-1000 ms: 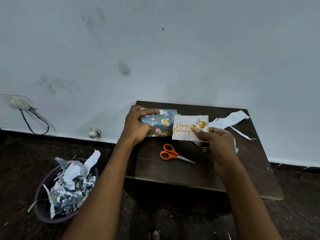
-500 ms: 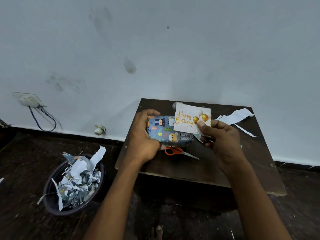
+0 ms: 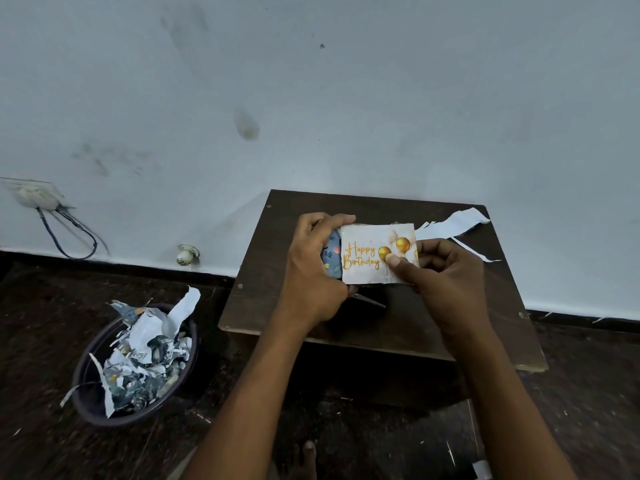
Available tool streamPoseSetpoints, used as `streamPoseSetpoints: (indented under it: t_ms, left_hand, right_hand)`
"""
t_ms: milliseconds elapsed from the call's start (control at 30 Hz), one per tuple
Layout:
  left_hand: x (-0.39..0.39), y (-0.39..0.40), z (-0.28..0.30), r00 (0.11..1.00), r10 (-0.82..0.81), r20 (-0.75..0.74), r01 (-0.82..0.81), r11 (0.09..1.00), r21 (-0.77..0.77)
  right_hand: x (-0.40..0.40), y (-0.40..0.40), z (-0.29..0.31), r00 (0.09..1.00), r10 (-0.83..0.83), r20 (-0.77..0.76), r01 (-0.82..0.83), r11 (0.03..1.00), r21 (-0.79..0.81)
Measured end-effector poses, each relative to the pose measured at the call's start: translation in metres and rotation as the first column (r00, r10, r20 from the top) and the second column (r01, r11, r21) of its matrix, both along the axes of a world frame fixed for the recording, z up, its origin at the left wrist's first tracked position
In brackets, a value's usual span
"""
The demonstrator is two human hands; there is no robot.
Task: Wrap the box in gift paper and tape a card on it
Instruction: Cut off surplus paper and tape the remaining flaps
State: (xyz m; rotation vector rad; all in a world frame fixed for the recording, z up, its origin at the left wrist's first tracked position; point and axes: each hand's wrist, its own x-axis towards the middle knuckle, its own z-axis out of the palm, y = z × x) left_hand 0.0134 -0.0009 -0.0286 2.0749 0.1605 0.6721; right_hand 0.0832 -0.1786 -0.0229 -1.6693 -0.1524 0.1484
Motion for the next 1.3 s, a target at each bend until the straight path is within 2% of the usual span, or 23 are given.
streamPoseSetpoints:
  t_ms: [267, 767, 1000, 1300]
  left_hand:
    - [0.001, -0.002, -0.001, 0.999, -0.037, -0.009, 0.037, 0.999, -0.039]
    - [0.001, -0.004, 0.004, 0.998, 0.022, 0.067, -0.015, 0.995, -0.098]
    - [0.000, -0.003, 0.009, 0.996, 0.023, 0.086, -0.005, 0.979, -0.205]
    - [0.001, -0.001, 0.007, 0.995, 0.012, 0.095, 0.013, 0.966, -0.258]
  right_hand:
    - [-0.001, 0.008, -0.004, 0.991, -0.133, 0.028, 0.135, 0.990, -0.052]
    - [-0.011, 0.020, 0.003, 0.976, -0.167, 0.137, 0.189, 0.967, -0.173]
    - [-0.016, 0.023, 0.009, 0.948, -0.196, 0.250, 0.219, 0.973, -0.069]
    - [-0.010, 0.020, 0.008, 0.974, -0.186, 0.130, 0.187, 0.982, 0.004]
